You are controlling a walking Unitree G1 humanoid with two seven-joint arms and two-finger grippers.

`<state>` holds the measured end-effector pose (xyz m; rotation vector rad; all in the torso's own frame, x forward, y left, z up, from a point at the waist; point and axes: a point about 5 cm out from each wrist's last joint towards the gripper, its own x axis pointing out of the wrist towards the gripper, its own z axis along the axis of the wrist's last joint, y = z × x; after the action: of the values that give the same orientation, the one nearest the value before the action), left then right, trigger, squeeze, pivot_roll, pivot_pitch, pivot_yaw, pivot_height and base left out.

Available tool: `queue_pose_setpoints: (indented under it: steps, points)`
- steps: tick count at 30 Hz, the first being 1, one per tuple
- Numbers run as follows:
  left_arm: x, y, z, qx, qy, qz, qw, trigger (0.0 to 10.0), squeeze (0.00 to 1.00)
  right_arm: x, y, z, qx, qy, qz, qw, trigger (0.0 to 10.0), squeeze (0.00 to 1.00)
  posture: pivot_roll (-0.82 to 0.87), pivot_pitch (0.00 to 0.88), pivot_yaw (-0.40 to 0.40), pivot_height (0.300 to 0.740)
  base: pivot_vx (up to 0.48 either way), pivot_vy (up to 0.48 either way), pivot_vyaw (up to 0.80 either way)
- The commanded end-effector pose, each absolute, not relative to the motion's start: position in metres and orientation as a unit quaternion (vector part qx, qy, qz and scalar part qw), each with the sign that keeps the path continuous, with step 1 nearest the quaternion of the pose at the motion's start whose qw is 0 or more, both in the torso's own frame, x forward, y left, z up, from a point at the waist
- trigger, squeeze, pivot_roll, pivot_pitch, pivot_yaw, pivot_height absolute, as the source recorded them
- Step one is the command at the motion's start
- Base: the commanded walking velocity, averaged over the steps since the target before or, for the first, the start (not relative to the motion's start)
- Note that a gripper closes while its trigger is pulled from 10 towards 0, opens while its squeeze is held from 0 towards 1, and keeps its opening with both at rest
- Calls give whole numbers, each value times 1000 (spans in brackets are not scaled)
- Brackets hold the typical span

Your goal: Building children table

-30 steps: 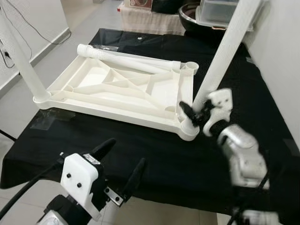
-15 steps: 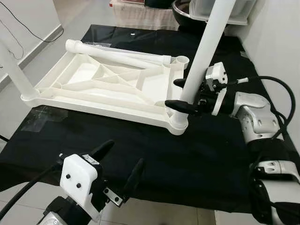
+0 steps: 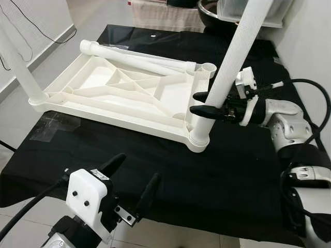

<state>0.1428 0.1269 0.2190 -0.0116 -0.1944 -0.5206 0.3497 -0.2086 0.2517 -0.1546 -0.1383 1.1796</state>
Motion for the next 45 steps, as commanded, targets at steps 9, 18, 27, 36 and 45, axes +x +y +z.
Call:
queue_pose_setpoints:
  steps: [9,18,27,36,45]
  points:
    - [141,128,217,-15,-85,-260,962,10000,0,306,-239,162,-61,95,203,973,0,0,176,220,-78,740,0,0,0]
    - [142,127,218,-18,-85,-263,961,10000,0,286,-211,160,-106,66,18,992,0,0,176,203,-76,740,0,0,0]
    - [142,128,219,-18,-86,-258,962,10000,0,303,-184,181,-84,35,61,994,10000,0,183,190,-85,740,0,0,0]
    - [142,126,219,-24,-87,-259,962,10000,0,309,-171,213,11,-69,236,969,10000,1000,186,192,-86,740,0,0,0]
    - [142,124,220,-29,-92,-259,961,10000,0,320,-192,218,-40,-39,453,890,10000,0,197,213,-87,740,0,0,0]
